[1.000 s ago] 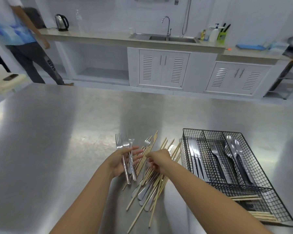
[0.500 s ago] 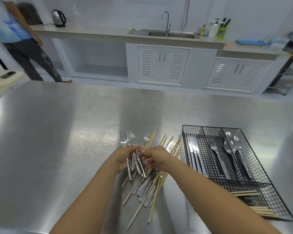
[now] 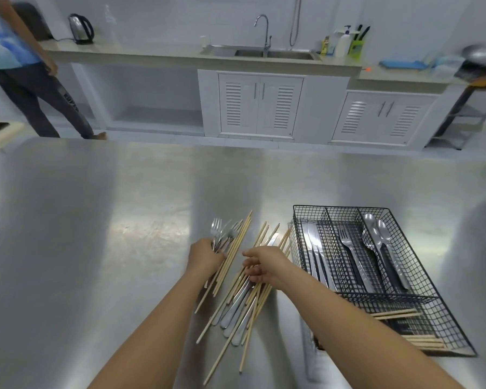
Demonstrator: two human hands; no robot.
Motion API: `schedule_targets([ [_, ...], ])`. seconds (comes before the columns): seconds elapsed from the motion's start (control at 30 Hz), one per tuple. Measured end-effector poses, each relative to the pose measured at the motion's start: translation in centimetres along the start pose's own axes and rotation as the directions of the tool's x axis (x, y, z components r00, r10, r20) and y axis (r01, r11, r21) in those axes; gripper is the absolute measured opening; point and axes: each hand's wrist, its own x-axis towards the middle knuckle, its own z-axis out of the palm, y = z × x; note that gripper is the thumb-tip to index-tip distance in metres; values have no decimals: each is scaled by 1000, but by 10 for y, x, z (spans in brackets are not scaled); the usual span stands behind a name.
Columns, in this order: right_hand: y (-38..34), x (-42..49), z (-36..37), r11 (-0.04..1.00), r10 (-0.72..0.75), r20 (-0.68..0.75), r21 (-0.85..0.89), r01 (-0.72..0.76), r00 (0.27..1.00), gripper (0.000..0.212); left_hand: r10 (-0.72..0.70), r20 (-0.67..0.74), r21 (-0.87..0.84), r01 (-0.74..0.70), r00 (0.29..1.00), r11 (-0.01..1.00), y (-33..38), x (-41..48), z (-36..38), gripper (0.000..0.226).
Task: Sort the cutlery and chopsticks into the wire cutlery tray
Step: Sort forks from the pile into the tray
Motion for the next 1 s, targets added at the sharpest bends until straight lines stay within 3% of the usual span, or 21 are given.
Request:
schedule_targets([
  [0.13,1,-2,-6,1000,7,7,13,-7,1000,30,-15,-36,48,16,999,999,5,0,2,18],
  [0.7,6,-7,-13,1000,16,45,21,-17,999,26,-3,-102,112,15,995,994,3,-1,4,23],
  [0.9,6,-9,-14,999,19,45,35,-20,999,22,82,-34,336,-66,996,939,11,-4,2,6],
  [1.0,7,-10,-17,999,25,43,40,-27,999,25,156,-13,445,-134,988,885,19,-8,2,13],
])
